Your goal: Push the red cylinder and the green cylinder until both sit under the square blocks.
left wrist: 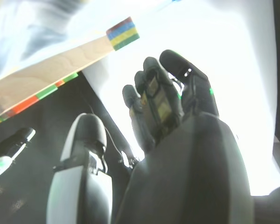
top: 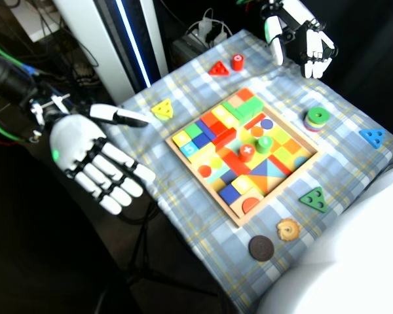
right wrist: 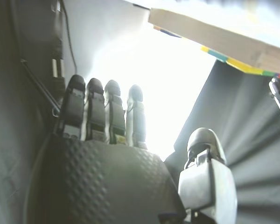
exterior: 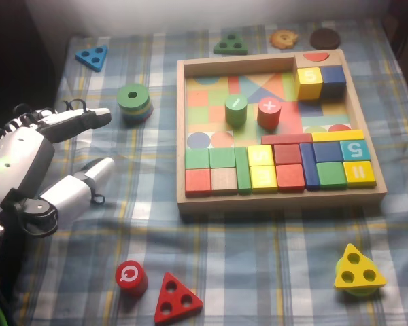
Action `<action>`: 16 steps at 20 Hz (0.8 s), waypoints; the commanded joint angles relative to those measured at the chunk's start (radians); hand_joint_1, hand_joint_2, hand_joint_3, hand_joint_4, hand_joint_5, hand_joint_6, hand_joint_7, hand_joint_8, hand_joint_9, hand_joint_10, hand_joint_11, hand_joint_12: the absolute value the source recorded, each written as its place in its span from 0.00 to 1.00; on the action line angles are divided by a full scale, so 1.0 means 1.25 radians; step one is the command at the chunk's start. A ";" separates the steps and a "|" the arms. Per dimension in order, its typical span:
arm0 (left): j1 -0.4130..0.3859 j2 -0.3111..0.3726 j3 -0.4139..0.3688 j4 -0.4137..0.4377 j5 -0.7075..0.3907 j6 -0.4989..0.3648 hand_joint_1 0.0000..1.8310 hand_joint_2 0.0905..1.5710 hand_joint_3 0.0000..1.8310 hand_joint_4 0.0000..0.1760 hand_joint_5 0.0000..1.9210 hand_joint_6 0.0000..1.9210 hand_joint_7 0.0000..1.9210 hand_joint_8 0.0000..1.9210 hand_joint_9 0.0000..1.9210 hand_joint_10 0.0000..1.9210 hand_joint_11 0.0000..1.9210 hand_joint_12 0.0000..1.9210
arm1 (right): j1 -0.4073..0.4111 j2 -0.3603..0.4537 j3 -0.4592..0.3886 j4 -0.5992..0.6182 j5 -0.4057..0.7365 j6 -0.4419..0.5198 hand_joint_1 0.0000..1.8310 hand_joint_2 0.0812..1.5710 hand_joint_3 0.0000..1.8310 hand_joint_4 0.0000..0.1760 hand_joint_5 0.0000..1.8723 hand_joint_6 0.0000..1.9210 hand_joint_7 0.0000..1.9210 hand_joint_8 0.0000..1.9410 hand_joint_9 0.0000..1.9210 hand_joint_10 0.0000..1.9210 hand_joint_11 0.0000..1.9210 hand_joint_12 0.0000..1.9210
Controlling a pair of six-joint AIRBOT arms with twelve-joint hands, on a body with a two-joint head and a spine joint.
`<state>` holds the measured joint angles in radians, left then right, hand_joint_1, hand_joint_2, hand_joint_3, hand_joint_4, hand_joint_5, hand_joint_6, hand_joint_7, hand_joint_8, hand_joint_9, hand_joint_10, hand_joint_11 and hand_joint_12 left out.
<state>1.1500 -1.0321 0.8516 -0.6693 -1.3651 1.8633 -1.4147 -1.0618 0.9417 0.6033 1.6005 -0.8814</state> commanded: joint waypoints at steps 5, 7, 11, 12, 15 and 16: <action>-0.006 -0.001 0.000 0.036 -0.092 -0.004 0.42 0.85 0.00 0.14 0.31 0.01 0.26 0.00 0.24 0.01 0.00 0.43 | 0.035 0.034 0.023 -0.102 0.030 0.028 0.06 0.82 0.00 0.35 0.20 0.00 0.18 0.00 0.12 0.00 0.06 0.05; -0.006 -0.001 0.001 0.035 -0.090 -0.004 0.45 0.84 0.00 0.14 0.31 0.00 0.26 0.00 0.24 0.00 0.00 0.45 | 0.087 0.036 0.079 -0.194 -0.056 0.115 0.05 0.78 0.00 0.62 0.19 0.00 0.15 0.00 0.08 0.00 0.02 0.03; -0.006 -0.002 0.003 0.036 -0.084 -0.004 0.43 0.84 0.00 0.08 0.32 0.00 0.27 0.00 0.25 0.00 0.00 0.46 | 0.222 0.042 0.178 -0.374 -0.240 0.202 0.00 0.73 0.00 0.66 0.18 0.00 0.09 0.00 0.01 0.00 0.00 0.00; -0.006 -0.003 0.003 0.036 -0.082 -0.004 0.45 0.83 0.00 0.00 0.33 0.01 0.27 0.00 0.25 0.00 0.00 0.46 | 0.248 0.043 0.196 -0.405 -0.271 0.226 0.00 0.73 0.00 0.46 0.18 0.00 0.06 0.00 0.00 0.00 0.00 0.00; -0.007 -0.005 0.004 0.036 -0.079 -0.004 0.44 0.83 0.00 0.21 0.35 0.00 0.26 0.00 0.24 0.00 0.00 0.41 | 0.308 0.041 0.241 -0.500 -0.338 0.301 0.01 0.70 0.00 0.16 0.18 0.00 0.02 0.00 0.00 0.00 0.00 0.00; -0.007 -0.005 0.005 0.036 -0.077 -0.004 0.43 0.83 0.00 0.27 0.34 0.00 0.25 0.00 0.23 0.00 0.00 0.39 | 0.337 0.038 0.252 -0.537 -0.375 0.306 0.00 0.70 0.00 0.22 0.18 0.00 0.01 0.00 0.00 0.00 0.00 0.00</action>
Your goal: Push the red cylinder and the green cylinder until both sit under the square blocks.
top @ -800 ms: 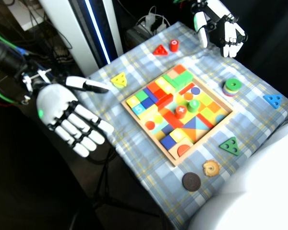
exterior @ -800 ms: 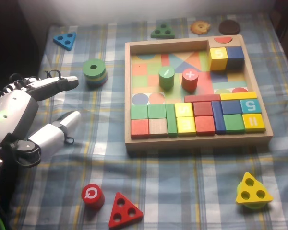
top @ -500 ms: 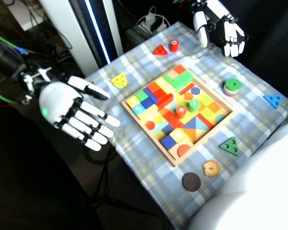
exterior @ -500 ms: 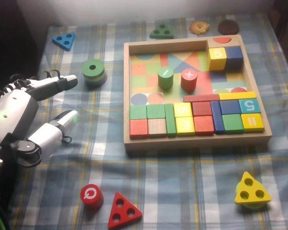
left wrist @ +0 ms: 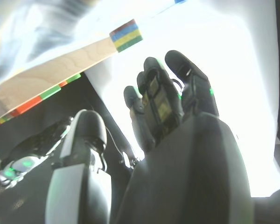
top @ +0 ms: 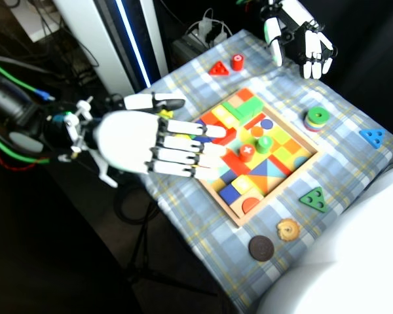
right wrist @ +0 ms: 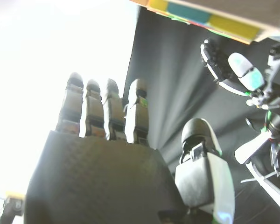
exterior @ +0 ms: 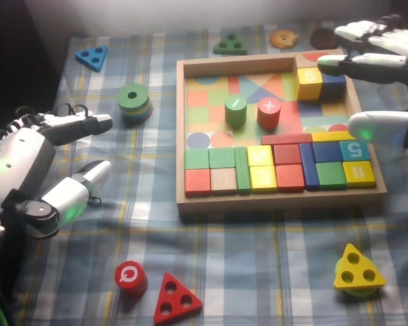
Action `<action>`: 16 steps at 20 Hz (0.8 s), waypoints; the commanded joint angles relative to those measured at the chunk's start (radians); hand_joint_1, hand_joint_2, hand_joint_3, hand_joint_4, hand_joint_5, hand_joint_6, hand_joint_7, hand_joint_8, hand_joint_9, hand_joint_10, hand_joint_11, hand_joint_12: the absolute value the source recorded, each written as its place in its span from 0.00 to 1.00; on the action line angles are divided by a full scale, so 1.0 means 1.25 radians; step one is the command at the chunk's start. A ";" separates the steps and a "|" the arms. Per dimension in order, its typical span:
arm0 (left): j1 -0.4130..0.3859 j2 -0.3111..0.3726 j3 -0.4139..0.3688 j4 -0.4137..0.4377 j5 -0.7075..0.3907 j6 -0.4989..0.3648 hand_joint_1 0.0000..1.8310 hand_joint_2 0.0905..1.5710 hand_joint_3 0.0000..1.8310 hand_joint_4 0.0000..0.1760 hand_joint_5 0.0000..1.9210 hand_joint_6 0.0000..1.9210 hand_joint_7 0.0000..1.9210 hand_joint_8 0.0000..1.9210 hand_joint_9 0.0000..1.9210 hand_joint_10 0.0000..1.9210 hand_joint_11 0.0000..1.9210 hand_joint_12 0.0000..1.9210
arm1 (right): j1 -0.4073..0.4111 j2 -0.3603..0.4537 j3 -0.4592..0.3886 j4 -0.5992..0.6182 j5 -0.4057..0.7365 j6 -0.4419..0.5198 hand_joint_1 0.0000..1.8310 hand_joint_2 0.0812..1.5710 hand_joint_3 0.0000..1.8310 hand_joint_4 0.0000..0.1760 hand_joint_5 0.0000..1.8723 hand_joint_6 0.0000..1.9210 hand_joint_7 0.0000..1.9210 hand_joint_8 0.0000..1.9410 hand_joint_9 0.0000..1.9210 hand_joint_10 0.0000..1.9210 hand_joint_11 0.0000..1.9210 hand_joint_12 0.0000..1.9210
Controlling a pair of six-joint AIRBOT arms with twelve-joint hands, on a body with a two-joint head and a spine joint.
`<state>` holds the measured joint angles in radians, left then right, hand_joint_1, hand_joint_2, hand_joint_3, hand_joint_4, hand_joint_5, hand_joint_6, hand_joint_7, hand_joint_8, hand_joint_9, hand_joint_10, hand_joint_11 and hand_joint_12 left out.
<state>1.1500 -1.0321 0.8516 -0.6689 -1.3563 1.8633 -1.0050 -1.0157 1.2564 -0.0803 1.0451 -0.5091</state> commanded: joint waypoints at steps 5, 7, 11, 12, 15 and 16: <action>-0.007 -0.007 0.008 0.036 -0.081 -0.004 0.43 0.82 0.00 0.00 0.34 0.00 0.26 0.00 0.25 0.00 0.00 0.44 | 0.108 -0.043 0.059 -0.142 -0.064 0.054 0.00 0.63 0.00 0.65 0.16 0.00 0.00 0.00 0.00 0.00 0.00 0.00; -0.007 -0.010 0.009 0.036 -0.078 -0.004 0.44 0.82 0.00 0.00 0.34 0.00 0.26 0.00 0.25 0.00 0.00 0.45 | 0.133 -0.075 0.099 -0.204 -0.109 0.097 0.00 0.62 0.00 0.69 0.18 0.01 0.00 0.00 0.00 0.00 0.00 0.00; -0.007 -0.011 0.011 0.037 -0.073 -0.004 0.44 0.81 0.00 0.04 0.34 0.00 0.26 0.00 0.25 0.00 0.00 0.43 | 0.156 -0.099 0.125 -0.248 -0.151 0.103 0.00 0.63 0.00 0.32 0.17 0.00 0.00 0.00 0.00 0.00 0.00 0.00; -0.007 -0.011 0.011 0.037 -0.072 -0.004 0.44 0.81 0.00 0.04 0.34 0.00 0.26 0.00 0.25 0.00 0.00 0.43 | 0.160 -0.102 0.129 -0.253 -0.157 0.103 0.00 0.63 0.00 0.32 0.17 0.00 0.00 0.00 0.00 0.00 0.00 0.00; -0.007 -0.011 0.012 0.037 -0.068 -0.004 0.45 0.81 0.00 0.01 0.34 0.00 0.27 0.00 0.25 0.00 0.00 0.43 | 0.169 -0.109 0.140 -0.259 -0.163 0.103 0.00 0.64 0.00 0.43 0.15 0.00 0.00 0.00 0.00 0.00 0.00 0.00; -0.007 -0.011 0.012 0.037 -0.068 -0.004 0.45 0.81 0.00 0.01 0.35 0.00 0.27 0.00 0.25 0.00 0.00 0.44 | 0.172 -0.111 0.142 -0.259 -0.163 0.103 0.00 0.65 0.01 0.54 0.15 0.00 0.00 0.00 0.00 0.00 0.00 0.00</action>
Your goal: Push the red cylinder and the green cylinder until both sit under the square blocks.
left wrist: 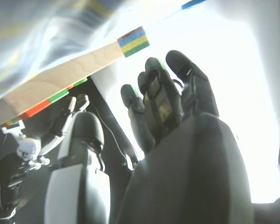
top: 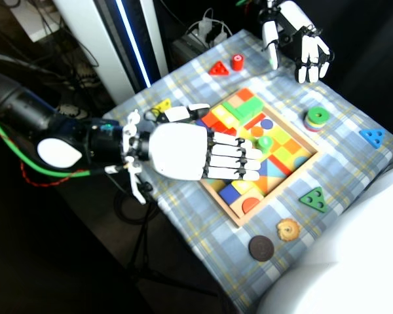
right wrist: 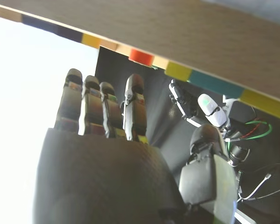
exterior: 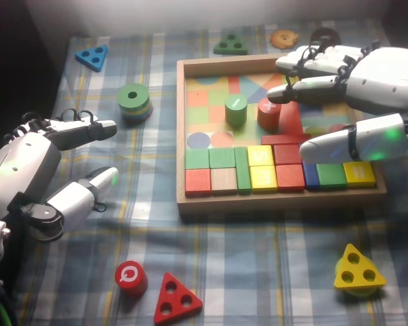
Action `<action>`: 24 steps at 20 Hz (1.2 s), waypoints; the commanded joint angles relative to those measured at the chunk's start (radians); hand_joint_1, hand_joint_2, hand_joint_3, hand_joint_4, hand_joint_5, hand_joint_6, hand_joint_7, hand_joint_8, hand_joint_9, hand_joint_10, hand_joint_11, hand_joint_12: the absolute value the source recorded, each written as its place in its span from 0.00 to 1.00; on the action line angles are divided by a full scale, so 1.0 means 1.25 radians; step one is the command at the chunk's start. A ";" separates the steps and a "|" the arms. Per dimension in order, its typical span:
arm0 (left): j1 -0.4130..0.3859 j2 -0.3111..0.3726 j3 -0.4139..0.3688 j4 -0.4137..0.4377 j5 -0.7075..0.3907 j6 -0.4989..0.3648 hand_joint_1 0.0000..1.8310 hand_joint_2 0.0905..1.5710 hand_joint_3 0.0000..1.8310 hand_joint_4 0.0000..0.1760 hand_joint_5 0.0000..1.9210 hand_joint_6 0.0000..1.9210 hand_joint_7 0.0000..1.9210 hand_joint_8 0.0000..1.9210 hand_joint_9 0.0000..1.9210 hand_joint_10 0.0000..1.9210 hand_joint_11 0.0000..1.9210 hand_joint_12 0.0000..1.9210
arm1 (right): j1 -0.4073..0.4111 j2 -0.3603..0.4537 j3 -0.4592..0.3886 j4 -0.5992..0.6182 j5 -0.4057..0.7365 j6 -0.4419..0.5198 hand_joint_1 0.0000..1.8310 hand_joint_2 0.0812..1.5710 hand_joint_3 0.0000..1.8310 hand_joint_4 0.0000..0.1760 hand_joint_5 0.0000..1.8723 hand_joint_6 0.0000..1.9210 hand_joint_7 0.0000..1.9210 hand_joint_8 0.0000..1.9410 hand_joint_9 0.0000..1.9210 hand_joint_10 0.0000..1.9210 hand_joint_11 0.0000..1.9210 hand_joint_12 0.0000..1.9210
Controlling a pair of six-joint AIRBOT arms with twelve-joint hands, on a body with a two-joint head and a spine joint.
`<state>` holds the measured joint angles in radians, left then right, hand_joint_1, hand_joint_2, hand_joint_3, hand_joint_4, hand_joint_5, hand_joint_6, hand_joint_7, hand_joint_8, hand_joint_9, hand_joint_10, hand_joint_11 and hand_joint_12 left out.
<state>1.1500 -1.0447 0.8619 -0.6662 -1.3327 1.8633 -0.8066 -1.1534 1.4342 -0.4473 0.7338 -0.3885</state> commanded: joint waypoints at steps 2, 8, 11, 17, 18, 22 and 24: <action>-0.007 -0.002 0.005 0.035 -0.085 -0.004 0.44 0.81 0.00 0.02 0.35 0.00 0.27 0.00 0.25 0.00 0.00 0.44 | 0.016 -0.009 0.009 0.035 0.085 0.006 0.00 0.65 0.00 0.68 0.15 0.00 0.00 0.00 0.00 0.00 0.00 0.00; -0.007 -0.002 0.005 0.034 -0.084 -0.004 0.40 0.83 0.00 0.05 0.32 0.00 0.25 0.00 0.24 0.00 0.00 0.39 | 0.014 -0.028 0.019 0.034 0.070 0.006 0.00 0.66 0.01 0.37 0.15 0.00 0.00 0.00 0.00 0.00 0.00 0.00; -0.007 -0.003 0.004 0.034 -0.084 -0.005 0.39 0.84 0.00 0.17 0.31 0.00 0.24 0.00 0.24 0.00 0.00 0.37 | 0.009 -0.028 0.018 0.034 0.060 0.006 0.00 0.65 0.00 0.28 0.17 0.01 0.00 0.00 0.00 0.00 0.00 0.00; -0.006 -0.002 0.003 0.030 -0.084 -0.005 0.41 0.83 0.00 0.11 0.33 0.00 0.25 0.00 0.24 0.00 0.00 0.39 | 0.009 0.003 -0.007 0.001 0.018 0.006 0.00 0.65 0.00 0.20 0.18 0.01 0.00 0.00 0.00 0.00 0.00 0.00; -0.006 -0.002 0.003 0.030 -0.084 -0.005 0.41 0.83 0.00 0.08 0.33 0.00 0.25 0.00 0.24 0.00 0.00 0.39 | 0.009 0.012 -0.012 -0.002 0.013 0.006 0.00 0.64 0.00 0.29 0.18 0.01 0.00 0.00 0.00 0.00 0.00 0.00; -0.006 -0.002 0.003 0.029 -0.081 -0.005 0.43 0.82 0.00 0.02 0.34 0.00 0.25 0.00 0.24 0.00 0.00 0.40 | 0.006 0.063 -0.048 -0.025 -0.017 0.006 0.00 0.66 0.00 0.44 0.17 0.00 0.00 0.00 0.00 0.00 0.00 0.00; -0.006 -0.002 0.003 0.027 -0.080 -0.005 0.42 0.82 0.00 0.09 0.33 0.00 0.25 0.00 0.24 0.00 0.00 0.40 | -0.004 0.095 -0.074 -0.026 -0.021 0.006 0.00 0.64 0.00 0.49 0.16 0.00 0.00 0.00 0.00 0.00 0.00 0.00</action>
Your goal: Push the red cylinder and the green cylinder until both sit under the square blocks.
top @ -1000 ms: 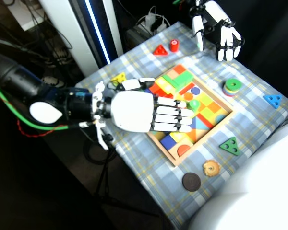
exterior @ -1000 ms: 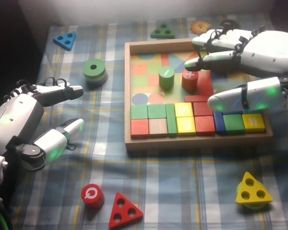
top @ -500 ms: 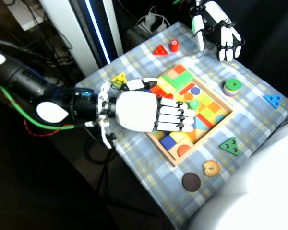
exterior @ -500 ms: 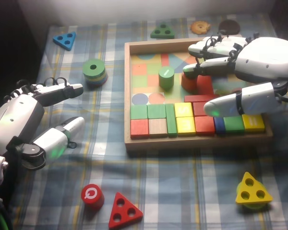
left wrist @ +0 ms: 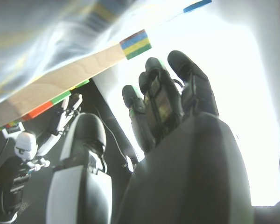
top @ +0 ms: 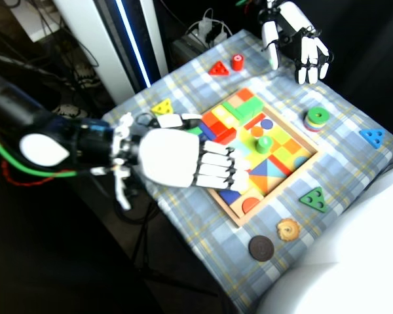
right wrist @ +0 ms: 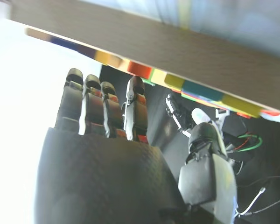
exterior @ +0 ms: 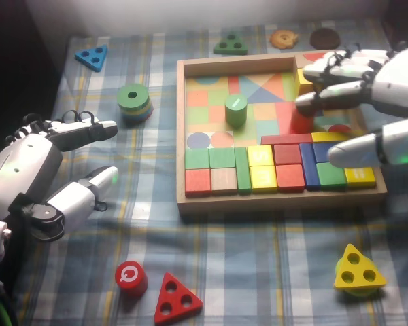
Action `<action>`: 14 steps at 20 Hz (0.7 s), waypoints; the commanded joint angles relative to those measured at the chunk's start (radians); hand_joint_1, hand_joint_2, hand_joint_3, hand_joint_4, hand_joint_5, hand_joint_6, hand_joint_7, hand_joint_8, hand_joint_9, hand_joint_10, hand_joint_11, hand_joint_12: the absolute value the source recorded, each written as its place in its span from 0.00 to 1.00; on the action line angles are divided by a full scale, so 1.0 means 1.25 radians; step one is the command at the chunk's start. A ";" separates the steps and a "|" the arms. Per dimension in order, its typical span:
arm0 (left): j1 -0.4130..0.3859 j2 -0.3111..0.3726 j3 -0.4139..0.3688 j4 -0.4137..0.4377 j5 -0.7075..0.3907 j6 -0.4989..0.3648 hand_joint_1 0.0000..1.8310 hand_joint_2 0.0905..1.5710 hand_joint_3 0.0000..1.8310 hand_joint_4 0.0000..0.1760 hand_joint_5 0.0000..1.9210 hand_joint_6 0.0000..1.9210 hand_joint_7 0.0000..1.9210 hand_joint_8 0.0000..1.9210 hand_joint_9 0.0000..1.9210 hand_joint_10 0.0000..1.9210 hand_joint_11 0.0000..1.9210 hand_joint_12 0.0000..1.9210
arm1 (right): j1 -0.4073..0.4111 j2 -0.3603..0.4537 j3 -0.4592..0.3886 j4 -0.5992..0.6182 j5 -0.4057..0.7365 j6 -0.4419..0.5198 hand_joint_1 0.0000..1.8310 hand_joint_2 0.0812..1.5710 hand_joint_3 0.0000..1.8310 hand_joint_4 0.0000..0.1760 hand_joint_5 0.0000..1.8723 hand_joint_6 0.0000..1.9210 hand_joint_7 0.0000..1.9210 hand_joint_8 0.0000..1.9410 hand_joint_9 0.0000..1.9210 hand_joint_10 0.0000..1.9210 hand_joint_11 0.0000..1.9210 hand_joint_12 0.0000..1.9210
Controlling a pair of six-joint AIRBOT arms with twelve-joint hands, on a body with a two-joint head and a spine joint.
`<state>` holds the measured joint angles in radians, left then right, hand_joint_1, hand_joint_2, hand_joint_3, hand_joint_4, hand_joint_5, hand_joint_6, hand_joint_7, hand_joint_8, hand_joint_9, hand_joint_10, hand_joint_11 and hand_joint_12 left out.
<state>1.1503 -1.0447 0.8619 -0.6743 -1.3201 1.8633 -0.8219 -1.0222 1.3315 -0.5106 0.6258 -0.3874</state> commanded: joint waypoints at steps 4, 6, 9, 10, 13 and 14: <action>-0.005 -0.002 0.002 0.031 -0.089 -0.005 0.39 0.83 0.00 0.13 0.33 0.00 0.25 0.00 0.24 0.00 0.00 0.39 | -0.014 0.014 -0.010 0.038 0.062 0.005 0.00 0.63 0.00 0.55 0.16 0.00 0.00 0.00 0.00 0.00 0.00 0.00; -0.005 -0.002 0.002 0.031 -0.087 -0.005 0.37 0.83 0.00 0.14 0.33 0.00 0.24 0.00 0.23 0.00 0.00 0.38 | -0.030 0.024 -0.017 0.048 0.062 0.005 0.00 0.62 0.00 0.75 0.16 0.00 0.00 0.00 0.00 0.00 0.00 0.00; -0.005 -0.002 0.001 0.031 -0.085 -0.005 0.36 0.84 0.00 0.21 0.32 0.00 0.24 0.00 0.23 0.00 0.00 0.37 | -0.051 0.043 -0.026 0.062 0.061 0.005 0.00 0.63 0.00 0.50 0.16 0.00 0.00 0.00 0.00 0.00 0.00 0.00; -0.005 -0.002 0.001 0.031 -0.085 -0.005 0.35 0.84 0.00 0.21 0.32 0.00 0.24 0.00 0.23 0.00 0.00 0.37 | -0.056 0.047 -0.028 0.067 0.061 0.005 0.00 0.63 0.00 0.59 0.16 0.00 0.00 0.00 0.00 0.00 0.00 0.00; -0.005 -0.002 0.001 0.031 -0.083 -0.005 0.33 0.85 0.00 0.18 0.33 0.00 0.25 0.00 0.24 0.00 0.00 0.39 | -0.067 0.066 -0.042 0.092 0.056 -0.029 0.00 0.62 0.00 0.89 0.15 0.00 0.00 0.00 0.00 0.00 0.00 0.00; -0.005 -0.002 0.001 0.031 -0.082 -0.005 0.33 0.85 0.00 0.20 0.32 0.00 0.24 0.00 0.24 0.00 0.00 0.38 | -0.068 0.072 -0.048 0.100 0.052 -0.046 0.00 0.61 0.00 0.91 0.15 0.00 0.00 0.00 0.00 0.00 0.00 0.00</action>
<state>1.1511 -1.0447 0.8619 -0.6788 -1.3151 1.8633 -0.9096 -0.9279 1.2686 -0.4084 0.6281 -0.4458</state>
